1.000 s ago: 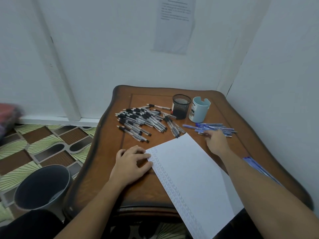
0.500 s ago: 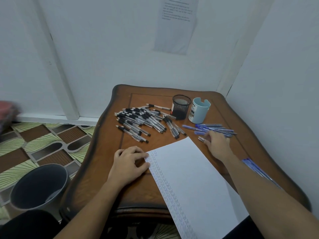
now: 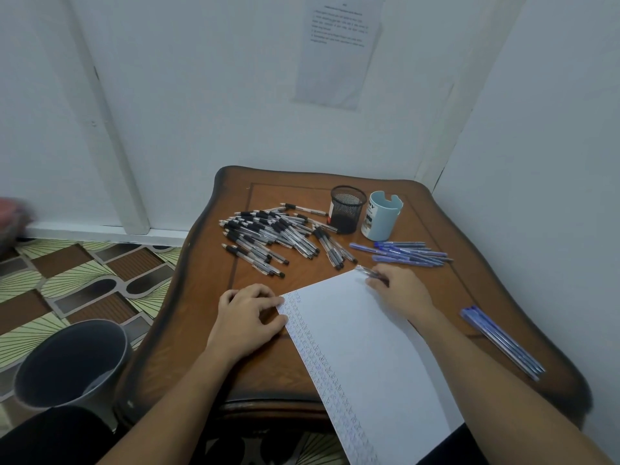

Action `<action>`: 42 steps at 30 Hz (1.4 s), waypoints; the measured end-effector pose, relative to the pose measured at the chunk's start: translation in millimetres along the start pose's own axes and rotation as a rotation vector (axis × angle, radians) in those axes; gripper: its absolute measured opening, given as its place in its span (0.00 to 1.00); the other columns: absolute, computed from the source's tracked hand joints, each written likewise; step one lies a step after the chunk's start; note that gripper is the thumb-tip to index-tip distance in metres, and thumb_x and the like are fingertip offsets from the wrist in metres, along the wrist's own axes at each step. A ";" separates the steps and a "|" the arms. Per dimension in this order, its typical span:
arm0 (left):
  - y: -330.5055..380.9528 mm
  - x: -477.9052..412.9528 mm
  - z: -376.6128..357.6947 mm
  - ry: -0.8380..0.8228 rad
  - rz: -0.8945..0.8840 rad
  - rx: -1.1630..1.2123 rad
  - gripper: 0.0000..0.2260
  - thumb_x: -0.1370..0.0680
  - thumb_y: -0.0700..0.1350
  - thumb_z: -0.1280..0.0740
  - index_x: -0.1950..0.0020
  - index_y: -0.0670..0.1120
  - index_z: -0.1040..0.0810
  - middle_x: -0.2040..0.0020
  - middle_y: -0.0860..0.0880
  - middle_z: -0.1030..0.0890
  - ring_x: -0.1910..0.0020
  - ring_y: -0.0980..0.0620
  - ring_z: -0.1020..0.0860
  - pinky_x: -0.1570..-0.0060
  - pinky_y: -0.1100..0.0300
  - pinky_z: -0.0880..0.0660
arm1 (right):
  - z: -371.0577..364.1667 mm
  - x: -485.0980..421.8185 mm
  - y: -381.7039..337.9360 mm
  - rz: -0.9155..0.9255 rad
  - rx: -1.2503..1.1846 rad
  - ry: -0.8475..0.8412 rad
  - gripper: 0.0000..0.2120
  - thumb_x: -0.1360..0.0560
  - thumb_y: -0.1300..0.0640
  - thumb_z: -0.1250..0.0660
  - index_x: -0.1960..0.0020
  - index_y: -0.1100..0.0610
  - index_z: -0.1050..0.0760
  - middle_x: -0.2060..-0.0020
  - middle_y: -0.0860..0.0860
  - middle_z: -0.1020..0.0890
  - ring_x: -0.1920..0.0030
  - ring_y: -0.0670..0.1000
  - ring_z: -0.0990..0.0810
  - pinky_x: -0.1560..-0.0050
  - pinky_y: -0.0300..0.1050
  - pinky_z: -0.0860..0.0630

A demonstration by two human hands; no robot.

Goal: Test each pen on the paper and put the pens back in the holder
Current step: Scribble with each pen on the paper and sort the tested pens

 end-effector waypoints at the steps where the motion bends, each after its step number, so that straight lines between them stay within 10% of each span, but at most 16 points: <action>1: 0.5 0.2 0.5 -0.001 -0.003 0.002 0.20 0.27 0.64 0.39 0.39 0.59 0.21 0.46 0.64 0.28 0.43 0.64 0.32 0.36 0.59 0.50 | -0.7 1.9 -3.3 0.021 0.108 -0.020 0.14 0.17 0.46 0.41 0.39 0.50 0.23 0.43 0.50 0.17 0.48 0.51 0.21 0.55 0.42 0.27; 8: 1.3 1.2 0.3 0.016 -0.014 0.002 0.21 0.29 0.65 0.41 0.42 0.59 0.19 0.48 0.64 0.27 0.44 0.65 0.31 0.34 0.55 0.47 | 4.7 8.5 -19.9 -0.083 0.488 -0.113 0.29 0.19 0.33 0.54 0.23 0.44 0.42 0.41 0.50 0.19 0.45 0.51 0.19 0.58 0.41 0.27; 13: 1.6 1.9 0.8 0.041 -0.022 0.020 0.23 0.31 0.69 0.44 0.46 0.60 0.19 0.49 0.64 0.27 0.45 0.65 0.31 0.37 0.59 0.48 | 1.0 7.0 -9.8 -0.142 0.361 0.040 0.20 0.15 0.48 0.49 0.25 0.51 0.43 0.55 0.52 0.19 0.58 0.50 0.21 0.59 0.45 0.25; 19: 3.0 2.1 1.4 0.020 -0.018 0.006 0.25 0.32 0.71 0.45 0.46 0.60 0.19 0.49 0.63 0.27 0.43 0.64 0.32 0.37 0.58 0.47 | 8.9 6.6 -15.5 -0.163 -0.668 0.096 0.11 0.18 0.64 0.43 0.50 0.55 0.23 0.56 0.54 0.17 0.53 0.57 0.19 0.57 0.44 0.22; 24: 4.3 2.7 2.8 -0.006 -0.008 -0.016 0.27 0.33 0.72 0.47 0.45 0.61 0.20 0.48 0.63 0.28 0.41 0.63 0.33 0.37 0.58 0.49 | -2.4 20.6 -51.7 -0.141 -1.295 -0.060 0.13 0.27 0.56 0.32 0.45 0.60 0.24 0.49 0.57 0.15 0.48 0.56 0.16 0.57 0.49 0.21; 26: 4.2 2.5 3.0 -0.028 -0.003 -0.021 0.29 0.33 0.72 0.48 0.43 0.61 0.20 0.47 0.63 0.29 0.40 0.62 0.34 0.36 0.56 0.49 | -16.5 23.5 -59.7 -0.119 -1.249 -0.088 0.17 0.29 0.49 0.26 0.48 0.59 0.25 0.53 0.58 0.15 0.53 0.56 0.16 0.61 0.48 0.23; 31: 3.6 2.0 3.6 -0.060 -0.010 -0.014 0.22 0.28 0.67 0.41 0.40 0.59 0.21 0.42 0.63 0.28 0.37 0.62 0.35 0.34 0.55 0.49 | -43.8 21.2 -80.4 -0.109 -1.087 -0.141 0.18 0.17 0.45 0.48 0.51 0.55 0.25 0.66 0.54 0.22 0.66 0.48 0.25 0.69 0.41 0.32; 35: 2.6 0.2 2.0 -0.072 -0.034 -0.022 0.19 0.25 0.62 0.36 0.37 0.59 0.23 0.37 0.62 0.27 0.34 0.63 0.35 0.31 0.55 0.47 | -51.3 14.6 -88.4 -0.040 -1.071 -0.190 0.05 0.20 0.59 0.34 0.54 0.57 0.24 0.59 0.54 0.19 0.55 0.50 0.18 0.55 0.39 0.23; 42: 1.0 -2.1 1.1 -0.112 -0.026 0.004 0.20 0.24 0.60 0.35 0.34 0.57 0.24 0.31 0.59 0.29 0.28 0.60 0.39 0.26 0.54 0.52 | -64.7 10.1 -89.3 -0.013 -0.974 -0.058 0.17 0.27 0.62 0.25 0.69 0.58 0.31 0.71 0.58 0.27 0.67 0.53 0.23 0.59 0.47 0.22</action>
Point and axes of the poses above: each hand's wrist, its own x-axis away from the middle knuckle, its own z-axis out of the back of the hand, y = z × x, the point moved 1 cm from there along -x, towards the middle knuckle
